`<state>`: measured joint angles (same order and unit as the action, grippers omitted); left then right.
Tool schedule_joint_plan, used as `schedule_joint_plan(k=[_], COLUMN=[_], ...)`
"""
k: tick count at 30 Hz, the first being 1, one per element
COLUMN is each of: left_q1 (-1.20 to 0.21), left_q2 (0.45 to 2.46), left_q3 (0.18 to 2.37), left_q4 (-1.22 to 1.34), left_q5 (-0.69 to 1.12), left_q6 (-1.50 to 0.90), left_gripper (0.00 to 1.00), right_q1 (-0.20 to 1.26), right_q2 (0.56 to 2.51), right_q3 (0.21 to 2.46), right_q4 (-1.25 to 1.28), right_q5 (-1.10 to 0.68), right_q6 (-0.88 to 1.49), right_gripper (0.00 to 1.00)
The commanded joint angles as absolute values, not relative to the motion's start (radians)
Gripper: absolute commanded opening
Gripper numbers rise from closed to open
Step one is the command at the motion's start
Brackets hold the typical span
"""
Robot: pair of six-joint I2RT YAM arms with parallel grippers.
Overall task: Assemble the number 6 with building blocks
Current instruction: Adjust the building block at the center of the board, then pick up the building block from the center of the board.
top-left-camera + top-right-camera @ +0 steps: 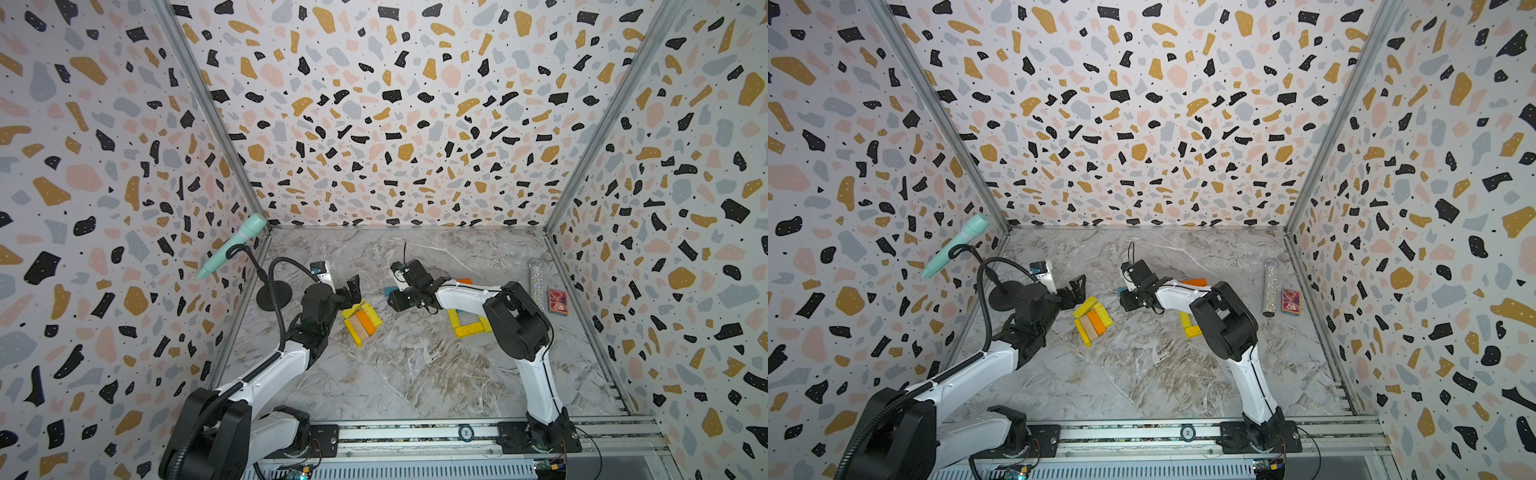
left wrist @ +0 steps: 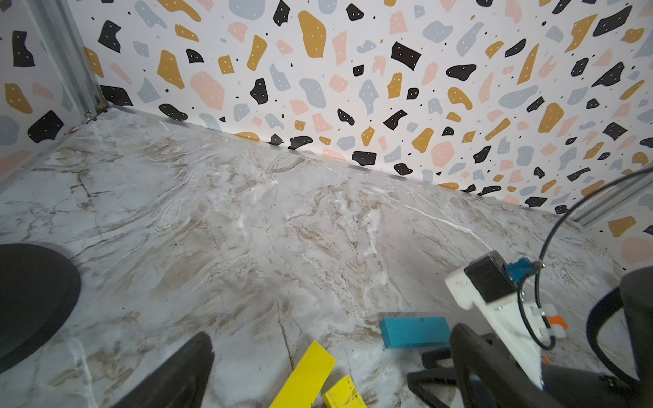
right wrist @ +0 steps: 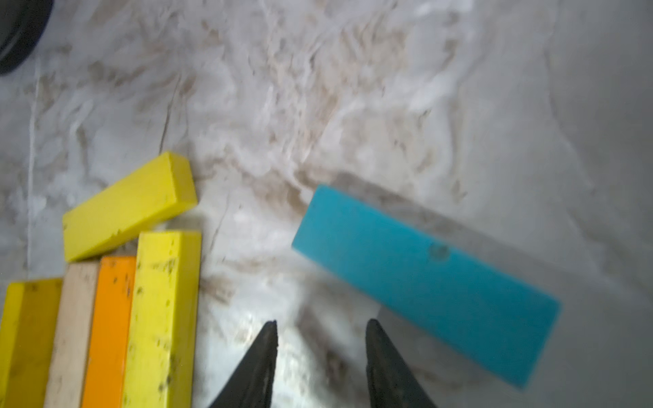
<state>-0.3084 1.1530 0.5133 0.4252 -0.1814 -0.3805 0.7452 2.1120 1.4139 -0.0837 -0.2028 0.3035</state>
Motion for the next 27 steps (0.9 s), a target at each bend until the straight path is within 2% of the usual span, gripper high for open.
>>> schedule_joint_plan(k=[1, 9, 16, 23, 27], left_q1=[-0.302, -0.302, -0.259, -0.081, -0.051], left_q2=[1.111, 1.058, 0.945, 0.928, 0.974], left_q3=[0.490, 0.455, 0.412, 0.357, 0.368], left_q4=[0.480, 0.494, 0.438, 0.462, 0.476], left_q5=[-0.211, -0.275, -0.425, -0.298, -0.229], left_q6=[-0.375, -0.399, -0.488, -0.589, -0.604], left_gripper=[0.99, 0.99, 0.99, 1.00, 1.00], right_q1=[0.786, 0.881, 0.979, 1.040, 1.068], right_q2=[1.972, 1.926, 1.989, 2.082, 2.134], right_q3=[1.356, 1.326, 1.444, 1.575, 1.648], right_q4=[-0.081, -0.088, -0.135, -0.211, -0.277], right_q5=[-0.253, -0.234, -0.198, -0.130, -0.050], right_q6=[0.270, 0.297, 0.330, 0.362, 0.368], right_gripper=[0.47, 0.50, 0.49, 0.46, 0.45])
